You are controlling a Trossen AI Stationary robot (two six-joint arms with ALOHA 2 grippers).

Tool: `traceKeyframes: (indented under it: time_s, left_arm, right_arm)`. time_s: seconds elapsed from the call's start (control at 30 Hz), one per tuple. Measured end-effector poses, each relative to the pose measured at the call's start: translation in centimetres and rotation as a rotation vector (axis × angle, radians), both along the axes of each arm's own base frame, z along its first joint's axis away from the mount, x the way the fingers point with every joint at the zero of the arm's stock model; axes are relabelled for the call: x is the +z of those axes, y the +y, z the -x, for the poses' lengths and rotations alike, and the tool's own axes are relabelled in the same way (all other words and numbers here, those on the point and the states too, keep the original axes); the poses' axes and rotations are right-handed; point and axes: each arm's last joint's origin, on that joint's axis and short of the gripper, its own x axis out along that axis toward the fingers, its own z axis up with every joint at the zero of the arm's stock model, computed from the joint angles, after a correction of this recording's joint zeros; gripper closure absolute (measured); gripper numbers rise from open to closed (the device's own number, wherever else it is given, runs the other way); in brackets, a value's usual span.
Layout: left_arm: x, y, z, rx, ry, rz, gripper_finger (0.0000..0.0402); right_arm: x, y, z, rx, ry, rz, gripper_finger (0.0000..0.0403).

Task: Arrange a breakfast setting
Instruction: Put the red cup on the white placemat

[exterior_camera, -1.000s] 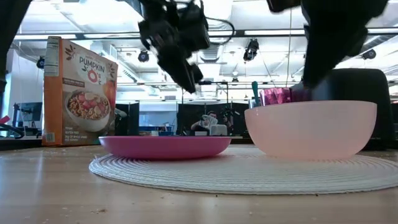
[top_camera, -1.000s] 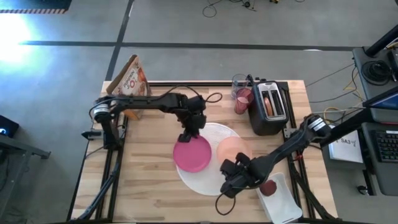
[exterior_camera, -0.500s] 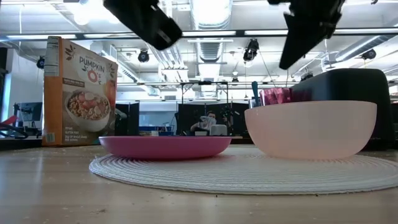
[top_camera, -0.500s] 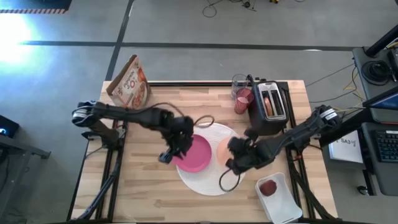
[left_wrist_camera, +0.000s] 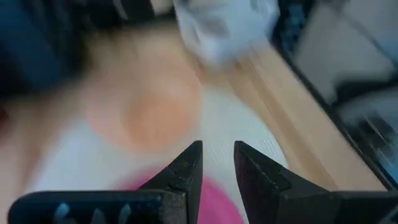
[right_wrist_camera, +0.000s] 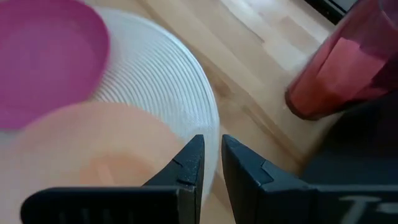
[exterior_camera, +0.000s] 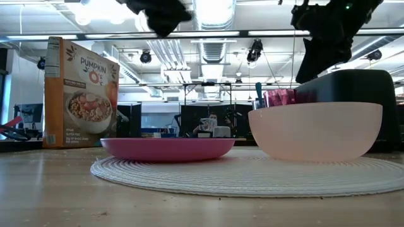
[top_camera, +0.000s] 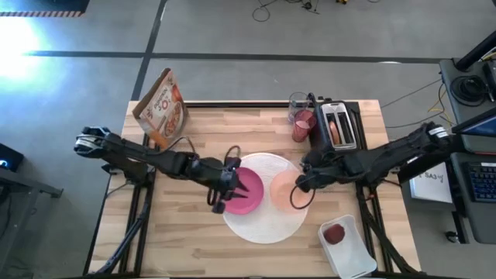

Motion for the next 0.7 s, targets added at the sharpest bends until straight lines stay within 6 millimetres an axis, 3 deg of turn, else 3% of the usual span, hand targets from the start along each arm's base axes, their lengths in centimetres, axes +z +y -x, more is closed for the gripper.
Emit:
traceKeyframes:
  time_s: [0.13, 0.23, 0.37, 0.53, 0.7]
  left_arm:
    - [-0.6, -0.1, -0.6, 0.002, -0.274, 0.033, 0.0326]
    - [-1.6, 0.0, -0.4, 0.000, -0.374, 0.047, 0.0326]
    - [-3.0, 0.1, 0.1, 0.000, -0.396, 0.054, 0.0326]
    - [-3.1, 0.3, 0.1, 0.005, -0.403, 0.043, 0.0326]
    - [-2.9, 2.3, -0.1, -0.004, -0.407, 0.050, 0.0326]
  right_arm:
    - [0.8, -0.4, 0.8, -0.005, -0.099, -0.027, 0.0354]
    - [1.5, -0.4, 1.0, 0.006, -0.148, -0.034, 0.0353]
    - [2.2, -0.3, 0.8, 0.084, -0.181, -0.002, 0.0351]
    - [3.5, -0.3, 0.6, 0.161, -0.192, 0.026, 0.0336]
    - [4.4, -0.3, 0.5, 0.167, -0.214, 0.032, 0.0305]
